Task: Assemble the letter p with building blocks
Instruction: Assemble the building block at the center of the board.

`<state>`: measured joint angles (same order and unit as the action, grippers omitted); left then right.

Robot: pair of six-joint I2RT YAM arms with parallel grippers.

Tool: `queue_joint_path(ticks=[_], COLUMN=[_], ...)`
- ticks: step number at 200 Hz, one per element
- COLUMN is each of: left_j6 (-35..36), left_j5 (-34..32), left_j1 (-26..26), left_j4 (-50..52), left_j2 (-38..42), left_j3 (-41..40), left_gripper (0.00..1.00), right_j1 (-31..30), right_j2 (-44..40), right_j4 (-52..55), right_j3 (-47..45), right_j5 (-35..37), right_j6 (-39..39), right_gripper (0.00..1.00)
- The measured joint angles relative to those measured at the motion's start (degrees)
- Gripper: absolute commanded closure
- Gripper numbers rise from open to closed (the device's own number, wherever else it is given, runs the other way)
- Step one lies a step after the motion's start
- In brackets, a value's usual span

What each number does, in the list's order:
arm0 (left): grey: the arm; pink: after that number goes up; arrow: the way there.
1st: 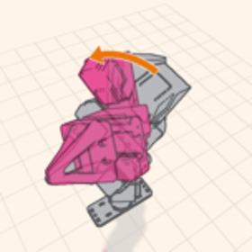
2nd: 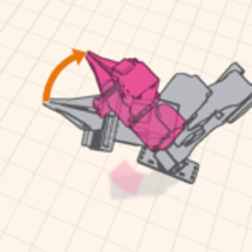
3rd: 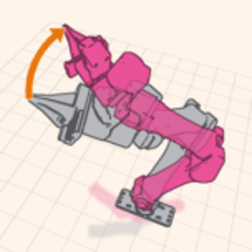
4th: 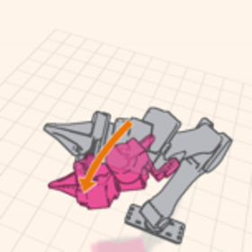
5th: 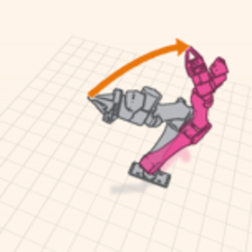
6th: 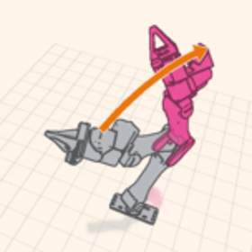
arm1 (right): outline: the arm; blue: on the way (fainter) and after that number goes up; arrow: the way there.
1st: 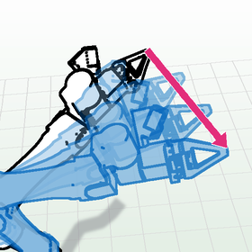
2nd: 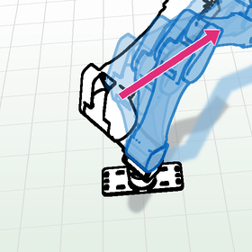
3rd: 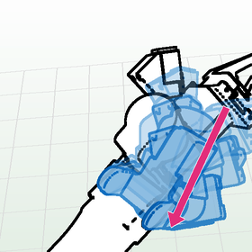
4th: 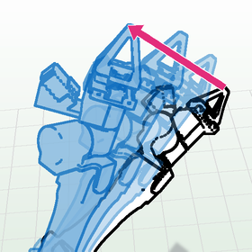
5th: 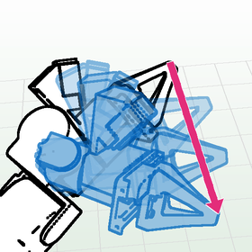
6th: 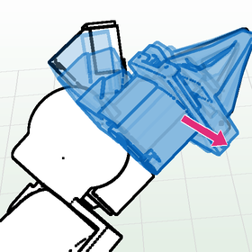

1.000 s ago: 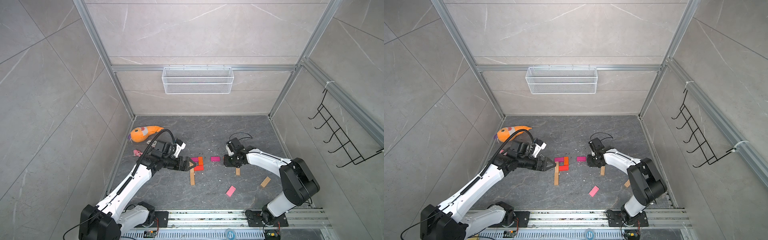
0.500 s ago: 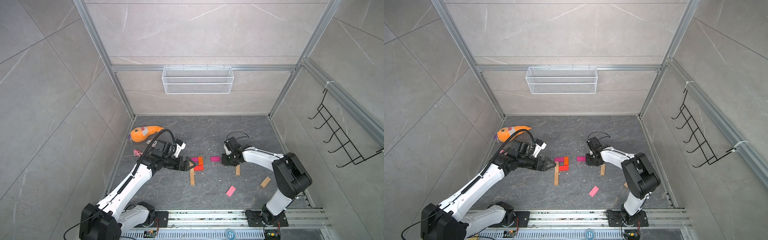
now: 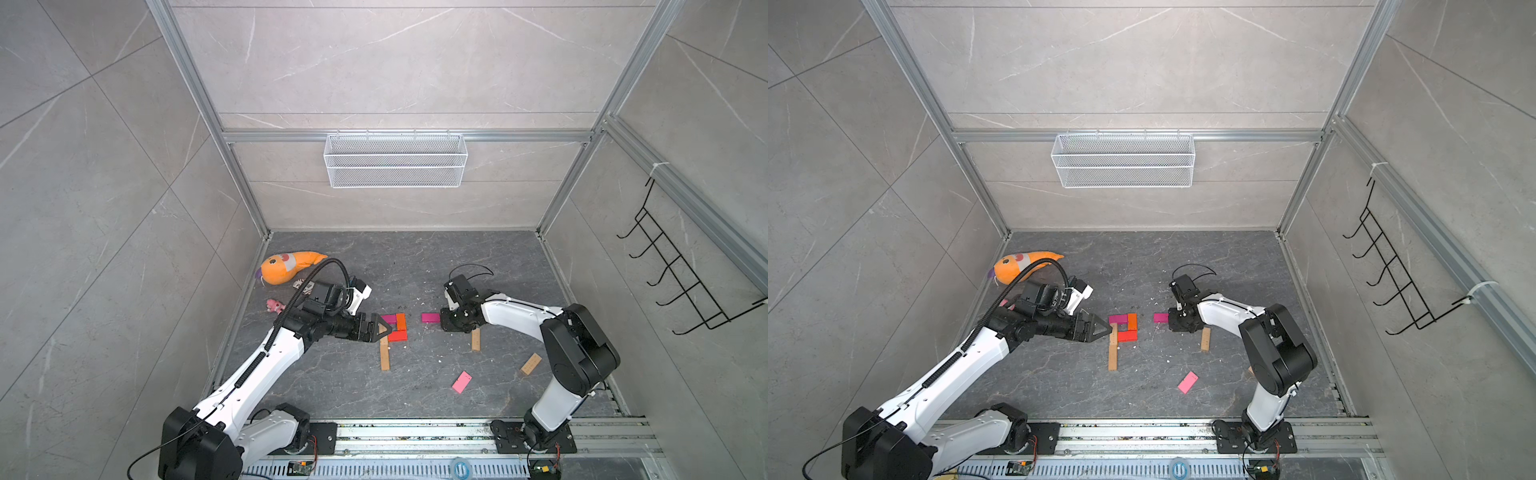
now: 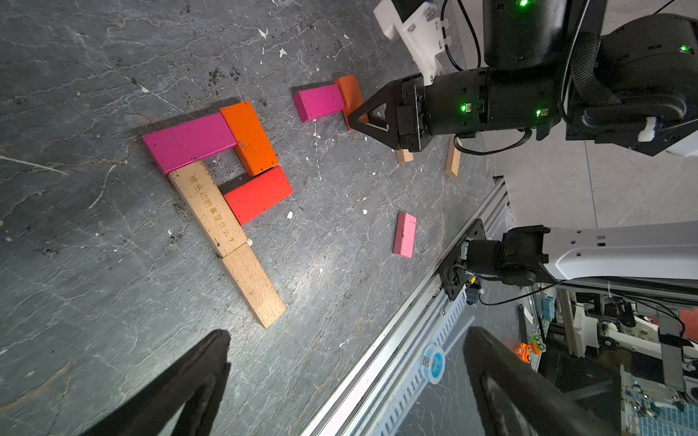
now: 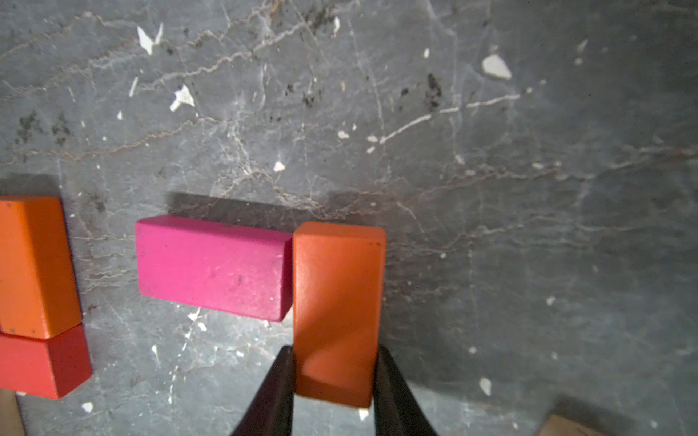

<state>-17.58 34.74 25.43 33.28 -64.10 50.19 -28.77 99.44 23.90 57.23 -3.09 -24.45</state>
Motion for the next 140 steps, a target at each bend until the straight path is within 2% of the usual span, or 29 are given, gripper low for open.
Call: queue_joint_path(ticks=[140], left_j6=[0.0], left_j5=[0.1], left_j1=[0.0], left_j4=[0.0], left_j2=[1.1], left_j3=[0.0], left_gripper=[0.00], right_j1=[-0.9], right_j2=[0.0], right_j4=[1.9], right_j3=[0.1], right_j5=[1.6], right_j6=[-1.3], right_gripper=[0.59])
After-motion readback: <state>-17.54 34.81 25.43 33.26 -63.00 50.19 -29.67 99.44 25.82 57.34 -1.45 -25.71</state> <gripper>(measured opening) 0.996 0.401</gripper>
